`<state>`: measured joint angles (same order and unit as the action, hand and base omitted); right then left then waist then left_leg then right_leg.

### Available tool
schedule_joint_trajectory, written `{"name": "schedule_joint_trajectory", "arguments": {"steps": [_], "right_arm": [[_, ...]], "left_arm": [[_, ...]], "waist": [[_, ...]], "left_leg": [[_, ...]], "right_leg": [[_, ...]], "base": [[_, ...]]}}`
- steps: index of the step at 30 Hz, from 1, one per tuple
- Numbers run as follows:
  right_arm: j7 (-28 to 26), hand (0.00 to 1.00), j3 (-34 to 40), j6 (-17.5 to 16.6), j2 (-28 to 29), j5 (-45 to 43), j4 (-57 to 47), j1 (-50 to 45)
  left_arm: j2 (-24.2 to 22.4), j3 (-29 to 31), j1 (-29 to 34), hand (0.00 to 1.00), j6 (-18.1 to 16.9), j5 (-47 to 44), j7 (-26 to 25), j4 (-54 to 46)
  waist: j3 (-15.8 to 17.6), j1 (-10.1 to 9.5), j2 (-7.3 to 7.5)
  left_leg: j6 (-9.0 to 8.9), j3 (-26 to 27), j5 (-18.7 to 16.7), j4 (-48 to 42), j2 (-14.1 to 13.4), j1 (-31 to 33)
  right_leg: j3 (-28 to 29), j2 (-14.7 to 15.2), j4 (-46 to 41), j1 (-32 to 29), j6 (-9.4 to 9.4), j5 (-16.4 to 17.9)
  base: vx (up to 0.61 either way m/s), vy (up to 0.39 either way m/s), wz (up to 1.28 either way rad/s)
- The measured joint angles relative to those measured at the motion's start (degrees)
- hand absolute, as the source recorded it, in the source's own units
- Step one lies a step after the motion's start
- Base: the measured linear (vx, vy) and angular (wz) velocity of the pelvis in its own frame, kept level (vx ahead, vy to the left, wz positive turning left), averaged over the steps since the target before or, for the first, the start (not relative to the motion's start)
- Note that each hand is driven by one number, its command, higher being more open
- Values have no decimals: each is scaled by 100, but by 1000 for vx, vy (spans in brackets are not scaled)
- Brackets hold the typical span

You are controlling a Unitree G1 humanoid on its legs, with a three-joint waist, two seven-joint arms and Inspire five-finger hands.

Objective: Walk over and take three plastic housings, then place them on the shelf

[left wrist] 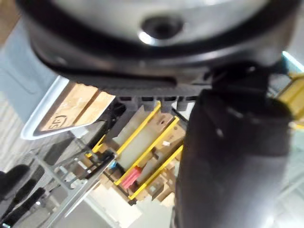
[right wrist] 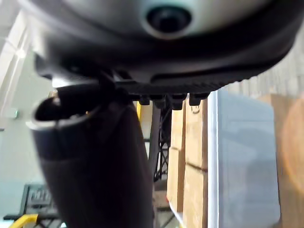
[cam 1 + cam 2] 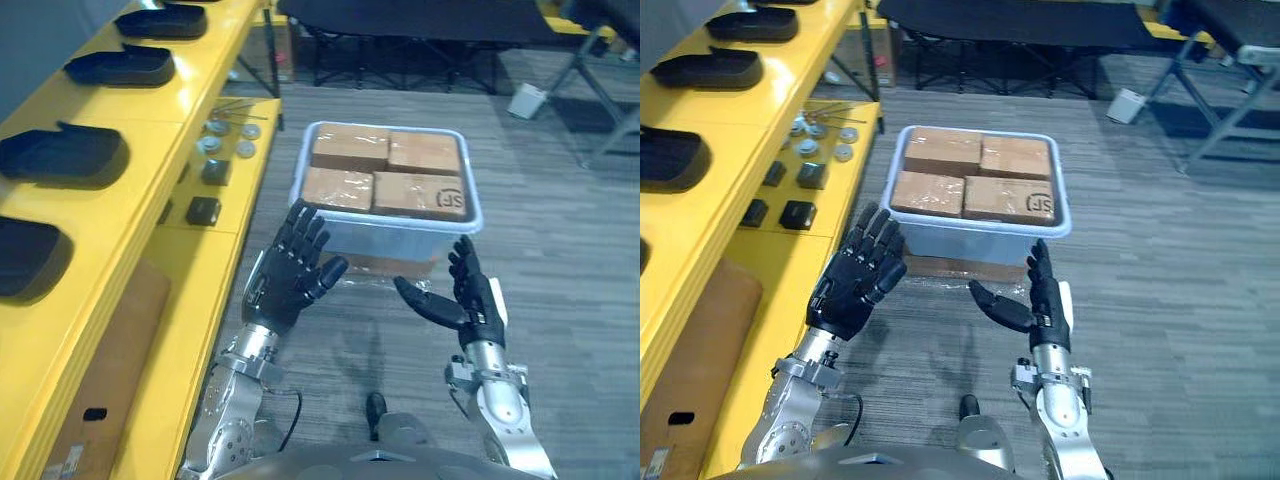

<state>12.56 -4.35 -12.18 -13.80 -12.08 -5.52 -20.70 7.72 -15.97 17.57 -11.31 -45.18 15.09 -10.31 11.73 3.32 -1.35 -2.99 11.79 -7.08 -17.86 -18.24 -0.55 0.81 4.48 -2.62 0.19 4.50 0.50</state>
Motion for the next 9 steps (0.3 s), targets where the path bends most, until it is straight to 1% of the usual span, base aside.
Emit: {"name": "schedule_joint_trajectory", "arguments": {"steps": [1,2,3,4,5,6,7,8,9], "right_arm": [[-3,100,88,-1,8,-274,-30,-39],[-3,100,118,-3,13,-358,-37,-48],[2,100,154,-3,31,-496,-33,-49],[30,100,164,-3,75,-532,-3,-45],[54,100,175,-4,183,-515,164,-19],[52,100,154,28,298,-509,499,27],[38,100,140,63,340,-503,752,48],[18,100,145,125,410,-492,1402,233],[4,100,220,220,511,-493,2093,396]], "left_arm": [[-6,-14,-13,100,0,17,-4,179],[-11,-16,-14,100,1,32,-4,239],[-14,-17,-36,100,4,45,-5,332],[-12,-10,-92,100,7,60,-15,435],[6,-3,-264,100,29,76,-27,704],[93,4,-477,100,78,188,-120,1157],[116,13,-580,100,84,423,-199,1428],[197,32,-769,100,129,925,-331,2020],[290,55,-921,100,264,1407,-439,2612]], "waist": [[5,13,8],[-22,15,-36],[-72,26,-118],[-82,21,-128],[-43,10,-48],[-54,-2,16],[-79,-2,43],[-111,-4,86],[-139,5,122]], "left_leg": [[8,-68,-125,53,101,-47],[2,-100,-190,152,163,-107],[-51,-111,-256,371,248,-195],[-149,-114,-304,579,345,-250],[-253,-95,-242,718,490,-301],[-310,-122,-213,732,601,-305],[-342,-121,-209,735,638,-312],[-377,-108,-205,755,706,-360],[-396,-100,-201,796,765,-422]], "right_leg": [[76,74,31,-4,80,-55],[109,108,65,-21,166,-119],[132,162,89,-70,255,-190],[146,230,88,-138,315,-231],[115,371,116,-144,395,-289],[59,500,202,-74,443,-350],[-17,542,225,-60,458,-387],[-206,614,313,18,440,-459],[-286,679,397,107,434,-496]], "base": [[-13,83,-48],[-12,140,-27],[-10,140,-15],[-21,197,-11],[-35,228,4],[-36,217,8],[-29,169,10],[-14,100,0],[-7,70,-1]]}}
